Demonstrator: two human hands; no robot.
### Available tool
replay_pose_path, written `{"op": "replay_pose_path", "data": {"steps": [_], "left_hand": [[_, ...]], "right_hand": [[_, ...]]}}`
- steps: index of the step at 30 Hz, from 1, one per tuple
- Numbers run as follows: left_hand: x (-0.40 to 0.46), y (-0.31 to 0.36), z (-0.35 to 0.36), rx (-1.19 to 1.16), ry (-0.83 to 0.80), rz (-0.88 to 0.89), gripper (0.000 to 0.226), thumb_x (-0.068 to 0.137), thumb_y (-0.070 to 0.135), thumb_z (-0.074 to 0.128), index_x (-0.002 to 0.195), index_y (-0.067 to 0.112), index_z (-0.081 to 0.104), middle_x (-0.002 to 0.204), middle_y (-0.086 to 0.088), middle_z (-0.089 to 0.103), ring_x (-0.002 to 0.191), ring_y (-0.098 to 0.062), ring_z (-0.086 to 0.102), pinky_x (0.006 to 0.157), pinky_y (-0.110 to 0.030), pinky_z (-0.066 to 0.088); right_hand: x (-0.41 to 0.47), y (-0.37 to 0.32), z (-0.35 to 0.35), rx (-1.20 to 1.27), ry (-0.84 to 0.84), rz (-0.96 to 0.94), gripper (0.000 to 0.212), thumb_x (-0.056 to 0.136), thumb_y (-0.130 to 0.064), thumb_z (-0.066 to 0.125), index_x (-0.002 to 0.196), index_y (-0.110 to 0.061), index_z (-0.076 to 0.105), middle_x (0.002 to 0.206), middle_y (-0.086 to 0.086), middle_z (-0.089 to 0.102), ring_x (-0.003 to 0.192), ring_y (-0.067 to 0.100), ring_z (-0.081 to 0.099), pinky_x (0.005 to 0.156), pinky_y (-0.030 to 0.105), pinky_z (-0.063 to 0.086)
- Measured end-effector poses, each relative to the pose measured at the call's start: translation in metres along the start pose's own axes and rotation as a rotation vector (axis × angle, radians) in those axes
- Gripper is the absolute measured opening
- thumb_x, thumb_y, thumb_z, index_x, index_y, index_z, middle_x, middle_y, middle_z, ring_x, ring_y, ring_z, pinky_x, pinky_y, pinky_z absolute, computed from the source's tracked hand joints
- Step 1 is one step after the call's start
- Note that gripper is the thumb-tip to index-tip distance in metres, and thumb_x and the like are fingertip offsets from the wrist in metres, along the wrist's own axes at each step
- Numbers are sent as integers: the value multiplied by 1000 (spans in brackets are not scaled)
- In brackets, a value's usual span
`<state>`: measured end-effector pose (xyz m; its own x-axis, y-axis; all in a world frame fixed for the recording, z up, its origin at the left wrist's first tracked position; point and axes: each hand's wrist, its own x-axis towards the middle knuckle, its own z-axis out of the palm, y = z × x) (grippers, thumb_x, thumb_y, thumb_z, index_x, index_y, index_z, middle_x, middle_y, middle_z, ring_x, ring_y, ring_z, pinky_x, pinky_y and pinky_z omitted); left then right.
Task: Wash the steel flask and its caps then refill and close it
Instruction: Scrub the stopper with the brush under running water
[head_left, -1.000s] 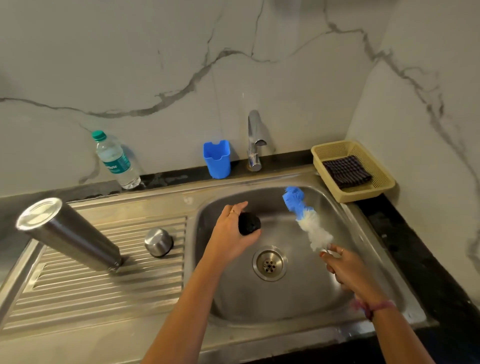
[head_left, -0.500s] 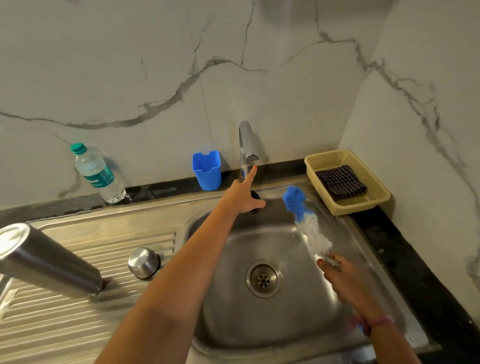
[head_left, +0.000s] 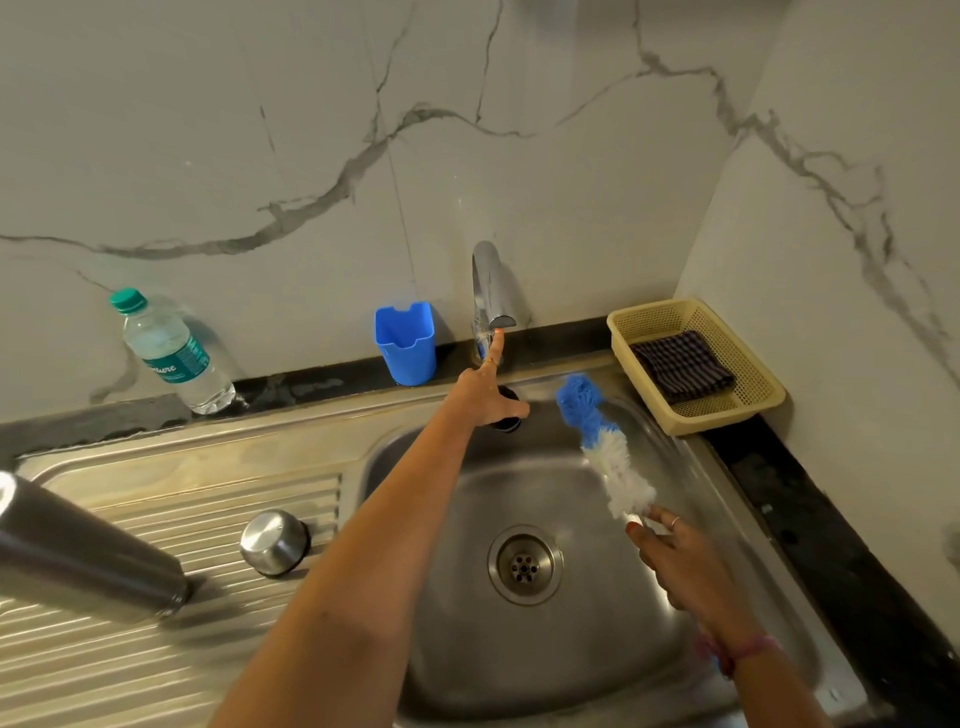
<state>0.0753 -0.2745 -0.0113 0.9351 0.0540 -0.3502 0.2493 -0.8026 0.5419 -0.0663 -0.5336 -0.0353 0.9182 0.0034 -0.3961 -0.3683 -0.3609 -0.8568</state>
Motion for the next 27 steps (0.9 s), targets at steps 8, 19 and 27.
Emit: {"op": "replay_pose_path", "data": {"steps": [8,19,27], "left_hand": [[-4,3,0,-130,-35,-24,125,83,21,77,149,45,-26,144,-19,44,97,-30,58,75,-34,58],[-10,-4,-2,-135,-15,-32,121,82,21,79,154,38,-18,140,-22,47,96,-28,54,81,-35,58],[-10,-8,1,-99,26,16,121,80,22,82,157,26,-11,136,-20,52,113,-30,56,103,-40,43]], "right_hand": [[1,2,1,-14,1,-2,19,95,-24,57,108,-37,52,61,9,47,42,8,32,37,20,25],[3,10,3,-52,-5,-4,23,95,-24,57,114,-35,50,55,2,44,40,6,32,37,20,27],[6,14,7,-55,-9,-9,24,94,-23,58,115,-32,53,53,0,44,39,5,32,39,22,28]]}}
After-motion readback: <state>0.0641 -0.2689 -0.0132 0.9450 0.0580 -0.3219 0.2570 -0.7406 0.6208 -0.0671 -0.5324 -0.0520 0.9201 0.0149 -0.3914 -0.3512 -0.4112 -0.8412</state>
